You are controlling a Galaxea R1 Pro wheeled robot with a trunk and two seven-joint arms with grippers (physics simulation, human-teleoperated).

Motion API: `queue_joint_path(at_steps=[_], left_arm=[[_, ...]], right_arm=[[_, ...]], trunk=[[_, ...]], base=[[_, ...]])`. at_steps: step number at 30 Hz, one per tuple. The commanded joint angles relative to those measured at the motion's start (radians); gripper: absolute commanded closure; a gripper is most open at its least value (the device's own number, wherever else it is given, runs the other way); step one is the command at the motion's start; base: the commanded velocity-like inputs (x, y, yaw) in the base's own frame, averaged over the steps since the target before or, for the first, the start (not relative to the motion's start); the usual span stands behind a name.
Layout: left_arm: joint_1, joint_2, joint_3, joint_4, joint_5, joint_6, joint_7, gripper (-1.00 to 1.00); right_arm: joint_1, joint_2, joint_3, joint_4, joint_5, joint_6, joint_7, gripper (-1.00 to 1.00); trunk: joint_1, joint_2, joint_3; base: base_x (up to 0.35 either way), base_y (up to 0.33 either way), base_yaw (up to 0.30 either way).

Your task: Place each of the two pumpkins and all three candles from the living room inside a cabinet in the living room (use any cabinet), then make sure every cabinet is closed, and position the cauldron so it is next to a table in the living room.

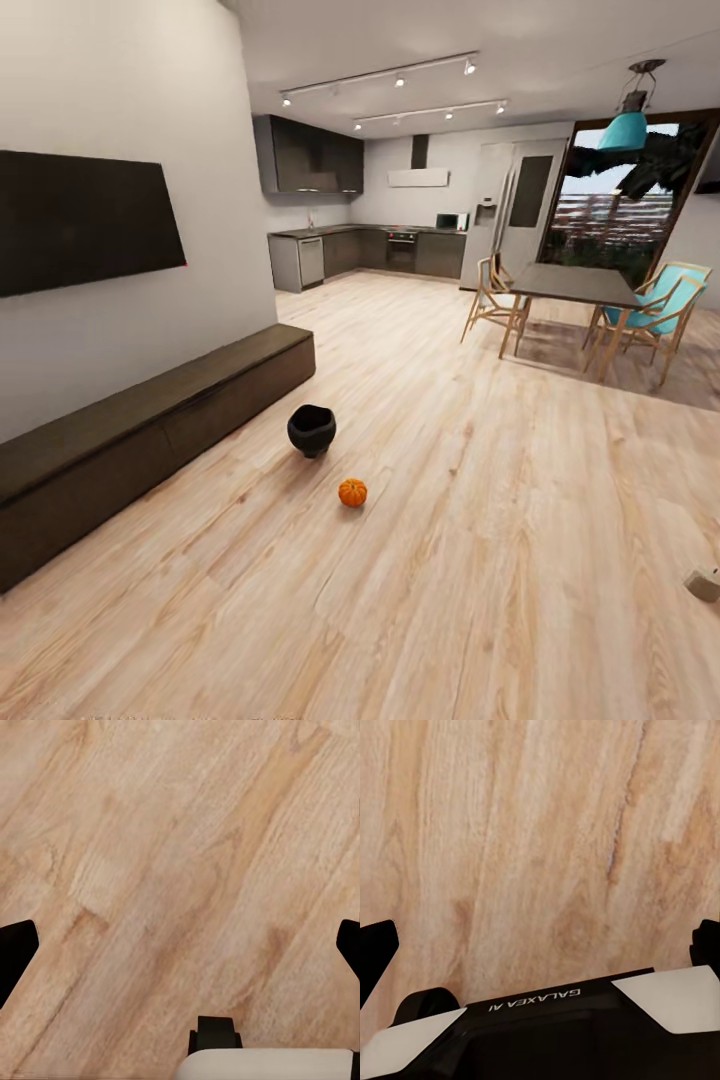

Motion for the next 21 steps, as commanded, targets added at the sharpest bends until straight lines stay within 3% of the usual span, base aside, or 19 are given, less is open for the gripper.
queue_joint_path(at_steps=[1, 9, 21], left_arm=[[-0.001, 0.000, 0.001, 0.001, -0.001, -0.003, 0.001, -1.00], [-0.001, -0.001, -0.001, 0.001, -0.001, -0.004, 0.001, -1.00], [-0.001, 0.000, -0.002, 0.001, -0.001, -0.018, 0.001, -1.00]], right_arm=[[0.000, 0.001, -0.003, -0.003, -0.007, 0.005, -0.002, -1.00], [0.000, 0.005, -0.003, -0.001, -0.007, -0.025, -0.003, -1.00], [0.000, 0.007, -0.003, 0.000, -0.006, -0.033, -0.003, -1.00]], trunk=[[0.000, 0.000, -0.001], [0.000, 0.000, -0.003], [0.000, 0.000, -0.009]], base=[[0.010, -0.002, 0.279], [0.022, 0.000, 0.279], [0.148, -0.099, 0.279]])
